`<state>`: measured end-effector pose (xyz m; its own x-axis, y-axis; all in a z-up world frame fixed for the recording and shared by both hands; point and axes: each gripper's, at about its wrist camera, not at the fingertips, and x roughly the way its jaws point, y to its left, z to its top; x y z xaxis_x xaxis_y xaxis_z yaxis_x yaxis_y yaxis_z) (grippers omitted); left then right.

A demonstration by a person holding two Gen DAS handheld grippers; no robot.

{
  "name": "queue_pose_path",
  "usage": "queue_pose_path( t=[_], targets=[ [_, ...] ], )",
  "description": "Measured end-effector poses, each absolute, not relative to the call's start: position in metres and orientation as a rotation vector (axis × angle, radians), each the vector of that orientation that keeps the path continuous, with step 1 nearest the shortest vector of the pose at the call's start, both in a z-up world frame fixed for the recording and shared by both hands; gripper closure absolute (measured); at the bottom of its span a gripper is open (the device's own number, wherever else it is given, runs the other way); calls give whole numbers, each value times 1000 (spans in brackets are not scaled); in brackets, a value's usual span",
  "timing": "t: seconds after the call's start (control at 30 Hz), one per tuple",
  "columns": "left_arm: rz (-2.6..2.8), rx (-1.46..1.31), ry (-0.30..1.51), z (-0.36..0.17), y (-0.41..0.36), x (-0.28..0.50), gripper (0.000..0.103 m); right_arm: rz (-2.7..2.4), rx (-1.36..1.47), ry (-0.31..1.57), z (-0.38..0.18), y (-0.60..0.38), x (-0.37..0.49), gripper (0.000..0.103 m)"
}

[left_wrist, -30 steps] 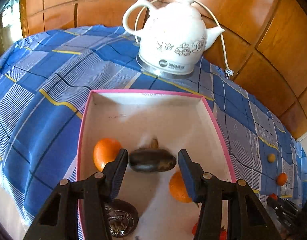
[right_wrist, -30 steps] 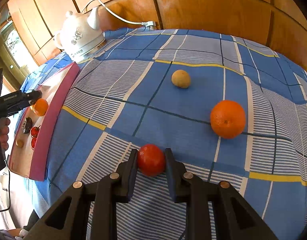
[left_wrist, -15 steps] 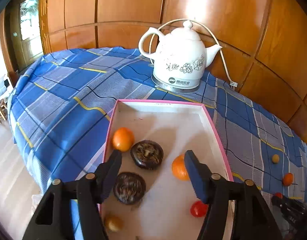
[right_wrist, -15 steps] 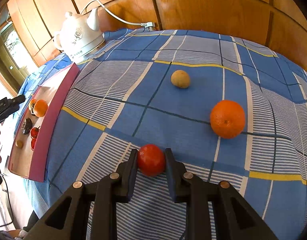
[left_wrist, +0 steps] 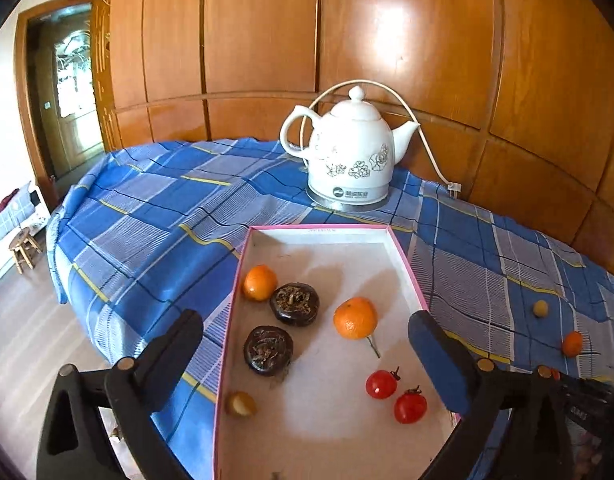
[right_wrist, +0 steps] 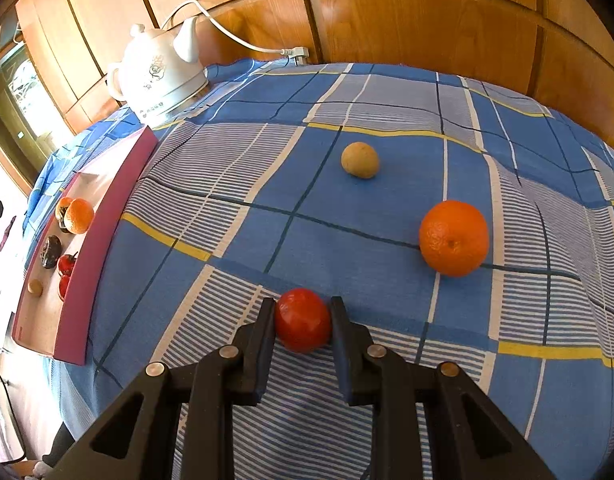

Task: Organize fruits
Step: 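Lift the left tool from the tray while the right tool holds the tomato, then carry the red tomato into the tray and open the right tool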

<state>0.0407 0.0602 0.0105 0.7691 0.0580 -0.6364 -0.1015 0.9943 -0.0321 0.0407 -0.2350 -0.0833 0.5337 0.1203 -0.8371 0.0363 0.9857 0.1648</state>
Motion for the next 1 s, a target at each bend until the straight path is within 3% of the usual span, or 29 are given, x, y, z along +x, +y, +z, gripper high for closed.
queue_pose_path(
  t=[0.77,1.0],
  targets=[
    [198,-85,667,4,80,28,0,-11,103,990,-80,-225,39,77],
    [207,-85,665,2,85,28,0,29,106,920,-48,-212,39,77]
  ],
)
